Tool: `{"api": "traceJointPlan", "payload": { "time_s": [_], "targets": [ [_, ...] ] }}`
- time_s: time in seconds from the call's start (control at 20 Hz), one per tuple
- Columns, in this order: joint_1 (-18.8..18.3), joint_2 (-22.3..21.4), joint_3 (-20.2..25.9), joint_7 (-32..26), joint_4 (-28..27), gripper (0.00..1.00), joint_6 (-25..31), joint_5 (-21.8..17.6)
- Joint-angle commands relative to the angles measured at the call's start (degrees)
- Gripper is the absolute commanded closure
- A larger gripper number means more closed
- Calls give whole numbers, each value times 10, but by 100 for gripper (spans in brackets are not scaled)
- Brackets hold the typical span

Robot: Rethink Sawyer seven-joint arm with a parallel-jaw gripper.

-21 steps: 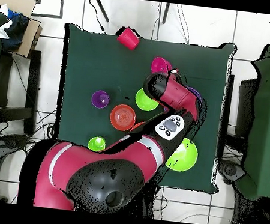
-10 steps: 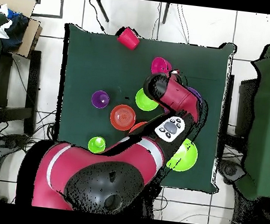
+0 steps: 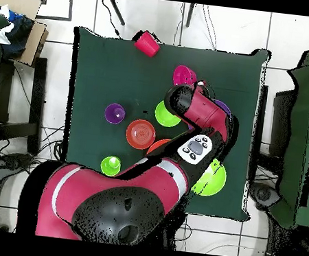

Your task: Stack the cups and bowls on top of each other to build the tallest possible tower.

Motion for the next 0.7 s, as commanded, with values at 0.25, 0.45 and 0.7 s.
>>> {"api": "traceJointPlan", "payload": {
  "time_s": [0.25, 0.45, 0.7],
  "targets": [
    [3, 37, 71, 75, 4, 0, -4, -9],
    [2, 55, 73, 81, -7, 0, -25, -4],
    [4, 66, 70, 83, -15, 0, -36, 0]
  ]
}}
